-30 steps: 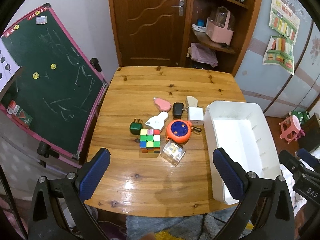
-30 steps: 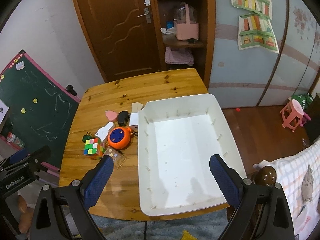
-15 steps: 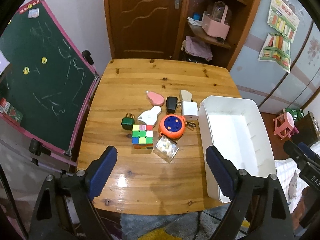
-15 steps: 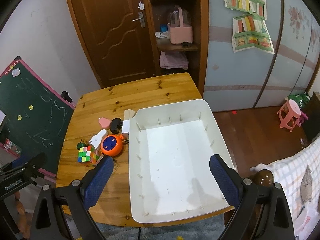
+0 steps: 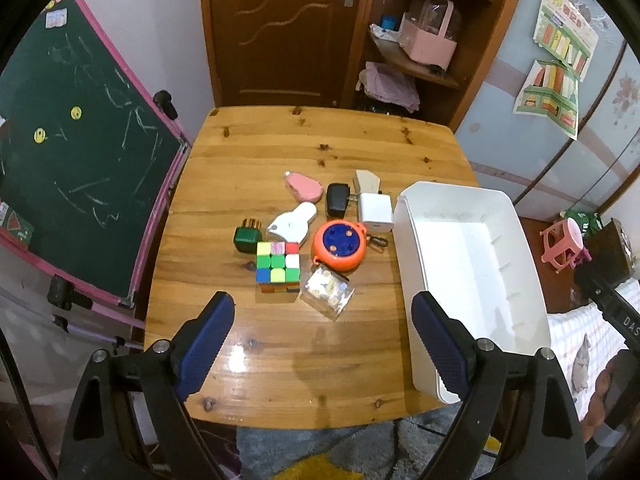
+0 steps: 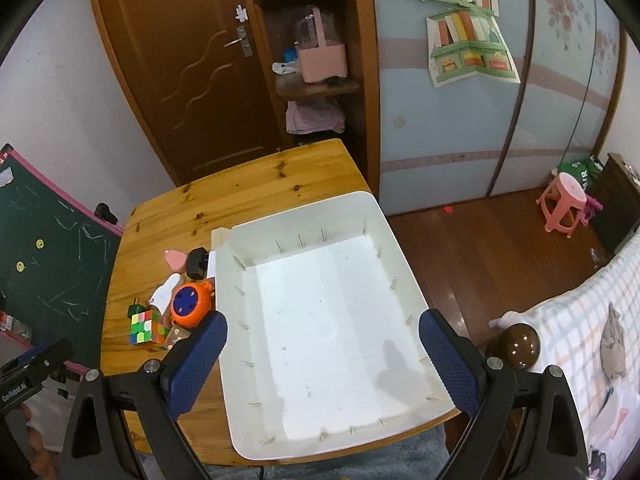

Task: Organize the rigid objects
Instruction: 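Move the left tool toward the Rubik's cube while the right tool swings over the white bin, then lower the left gripper around the Rubik's cube and close it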

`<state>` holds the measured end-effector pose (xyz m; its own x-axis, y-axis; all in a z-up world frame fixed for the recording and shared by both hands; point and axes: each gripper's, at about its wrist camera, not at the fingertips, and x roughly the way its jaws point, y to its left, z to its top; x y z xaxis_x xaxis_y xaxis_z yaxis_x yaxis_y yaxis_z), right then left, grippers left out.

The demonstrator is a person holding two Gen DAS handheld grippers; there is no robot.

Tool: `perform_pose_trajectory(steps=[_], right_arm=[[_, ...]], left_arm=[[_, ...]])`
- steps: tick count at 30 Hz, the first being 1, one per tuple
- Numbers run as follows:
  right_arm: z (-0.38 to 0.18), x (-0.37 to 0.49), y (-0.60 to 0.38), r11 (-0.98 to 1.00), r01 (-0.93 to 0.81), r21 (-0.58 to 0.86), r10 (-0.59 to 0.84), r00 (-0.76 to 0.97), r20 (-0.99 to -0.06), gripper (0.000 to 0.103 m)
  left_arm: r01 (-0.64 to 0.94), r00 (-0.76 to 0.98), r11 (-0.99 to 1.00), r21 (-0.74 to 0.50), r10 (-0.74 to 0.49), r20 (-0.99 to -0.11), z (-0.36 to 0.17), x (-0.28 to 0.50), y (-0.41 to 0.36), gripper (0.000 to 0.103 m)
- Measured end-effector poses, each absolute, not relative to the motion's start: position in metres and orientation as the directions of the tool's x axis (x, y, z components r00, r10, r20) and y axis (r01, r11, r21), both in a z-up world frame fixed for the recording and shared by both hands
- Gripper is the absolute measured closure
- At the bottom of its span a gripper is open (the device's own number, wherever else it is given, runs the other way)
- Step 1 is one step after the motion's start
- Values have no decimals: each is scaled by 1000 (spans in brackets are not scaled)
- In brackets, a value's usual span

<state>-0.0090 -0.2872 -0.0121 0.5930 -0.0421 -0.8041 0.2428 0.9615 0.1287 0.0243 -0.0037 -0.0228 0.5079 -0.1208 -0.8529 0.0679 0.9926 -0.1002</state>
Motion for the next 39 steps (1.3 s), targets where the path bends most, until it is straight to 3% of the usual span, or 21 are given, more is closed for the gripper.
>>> perform_pose_trajectory(steps=[6, 9, 17, 23, 25, 30, 39], right_arm=[[-13, -5, -286, 965, 221, 140, -20, 595, -804, 6], [-14, -3, -285, 967, 221, 131, -29, 601, -799, 6], [-31, 8, -299, 964, 236, 119, -45, 591, -806, 7], [-76, 23, -333, 954, 299, 27, -141, 525, -839, 7], [-92, 24, -348, 945, 324, 31, -145, 503, -852, 18], [-140, 26, -390, 907, 411, 96, -101, 432, -896, 30], [-163, 33, -398, 926, 367, 93, -74, 418, -905, 39]], left_arm=[[46, 505, 993, -110, -118, -855, -27, 33, 0, 12], [36, 478, 992, -118, -121, -870, -35, 40, 3, 25], [-14, 448, 991, -134, -114, -887, -57, 50, 14, 26], [-49, 440, 989, -141, -105, -892, -72, 55, 23, 26], [-60, 448, 990, -125, -85, -890, -77, 55, 25, 26], [-66, 462, 996, -68, -30, -886, -86, 58, 28, 26], [-60, 464, 996, -65, -30, -885, -93, 62, 23, 26]])
